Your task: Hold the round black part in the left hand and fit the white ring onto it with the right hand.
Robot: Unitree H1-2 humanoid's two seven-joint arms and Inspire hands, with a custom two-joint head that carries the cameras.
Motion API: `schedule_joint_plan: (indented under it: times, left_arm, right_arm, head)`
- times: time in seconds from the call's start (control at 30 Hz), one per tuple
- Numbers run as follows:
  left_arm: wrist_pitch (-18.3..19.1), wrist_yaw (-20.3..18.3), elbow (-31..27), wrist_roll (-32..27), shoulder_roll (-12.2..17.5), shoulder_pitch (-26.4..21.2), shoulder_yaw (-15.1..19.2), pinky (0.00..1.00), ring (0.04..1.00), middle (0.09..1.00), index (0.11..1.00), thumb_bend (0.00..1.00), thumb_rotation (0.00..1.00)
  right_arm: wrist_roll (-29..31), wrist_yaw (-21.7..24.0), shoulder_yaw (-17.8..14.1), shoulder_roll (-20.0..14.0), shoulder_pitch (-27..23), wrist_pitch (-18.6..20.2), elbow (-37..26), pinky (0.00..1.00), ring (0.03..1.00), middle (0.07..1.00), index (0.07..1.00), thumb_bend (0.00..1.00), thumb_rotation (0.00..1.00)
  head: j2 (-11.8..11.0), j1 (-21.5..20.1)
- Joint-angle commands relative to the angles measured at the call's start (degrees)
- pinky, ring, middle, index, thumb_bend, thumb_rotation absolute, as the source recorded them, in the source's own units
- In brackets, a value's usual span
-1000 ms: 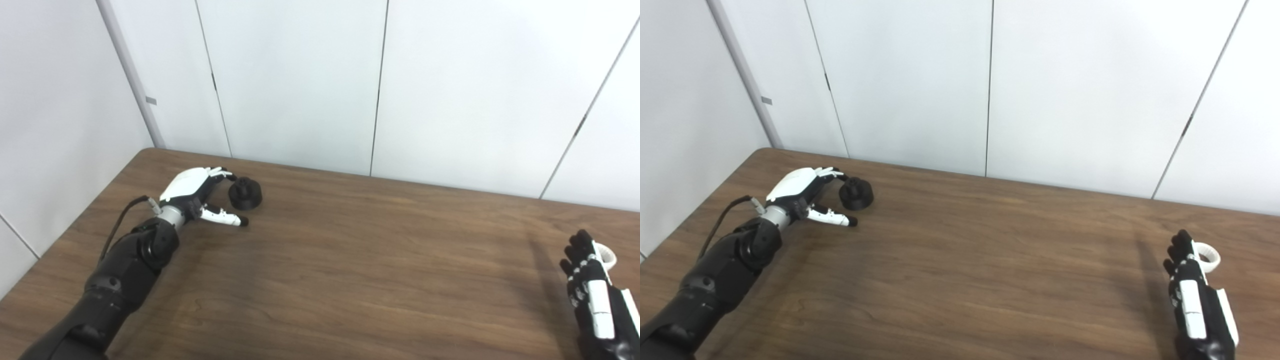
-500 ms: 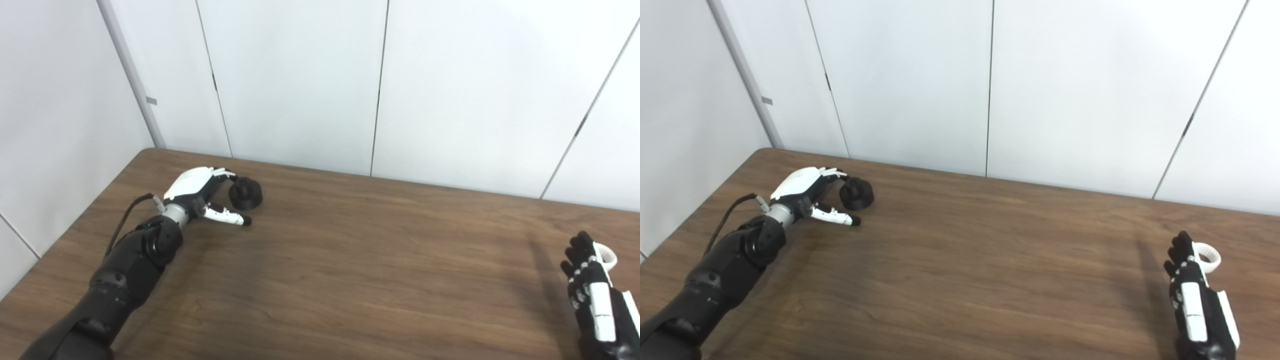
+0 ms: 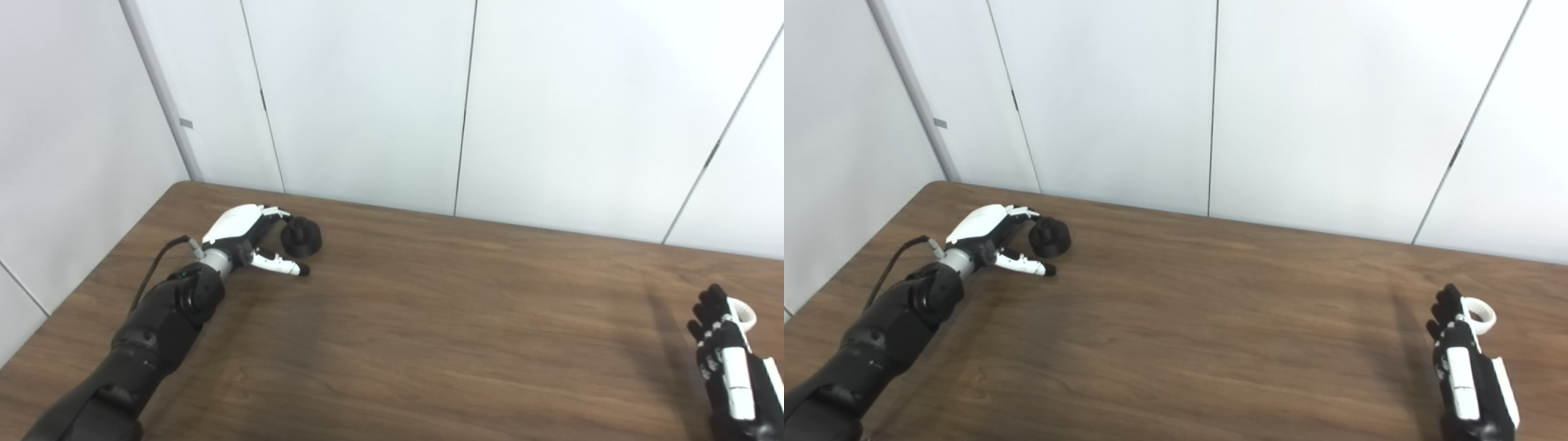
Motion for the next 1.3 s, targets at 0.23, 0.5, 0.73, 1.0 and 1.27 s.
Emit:
schedule_joint_plan:
  times: [0.23, 0.5, 0.73, 1.0, 1.27]
  left_arm:
    - [0.74, 1.14, -0.46, 0.79, 0.67, -3.62, -0.52, 1.0, 0.986, 0.933, 0.835, 1.0, 0.43]
    - [0.14, 1.19, 0.38, 0.07, 0.38, -4.46, -0.55, 1.0, 0.984, 0.929, 0.825, 1.0, 0.41]
    - [-0.46, 1.18, 0.92, -0.2, 0.36, -4.65, -0.56, 1.0, 0.985, 0.924, 0.814, 1.0, 0.4]
    - [-1.92, 2.03, 2.22, -0.23, 0.39, -5.05, -0.39, 1.0, 0.975, 0.901, 0.737, 0.92, 0.32]
    - [-7.2, 11.54, 5.75, 3.85, 0.44, -6.16, -2.63, 0.99, 0.919, 0.775, 0.487, 0.53, 0.06]
  right_arm:
    - [0.43, 0.01, 0.13, 0.96, 3.01, -0.53, 0.27, 1.0, 1.0, 1.0, 1.0, 0.6, 0.89]
    - [0.02, -0.17, 0.2, 0.86, 3.35, -0.49, -0.04, 1.0, 1.0, 1.0, 1.0, 0.61, 0.89]
    - [0.48, 0.14, -0.01, 0.82, 3.4, -1.25, 0.25, 1.0, 1.0, 1.0, 1.0, 0.59, 0.9]
    - [0.86, 0.24, -0.06, 0.79, 3.65, -0.89, -0.53, 1.0, 1.0, 1.0, 1.0, 0.59, 0.89]
    - [1.45, 0.19, -0.48, 0.42, 3.9, -0.76, -2.21, 1.0, 1.0, 1.0, 1.0, 0.61, 0.89]
  head:
    - [0.02, -0.36]
    - [0.17, -0.52]
    - [0.2, -0.43]
    - [0.54, -0.41]
    - [1.43, 0.11]
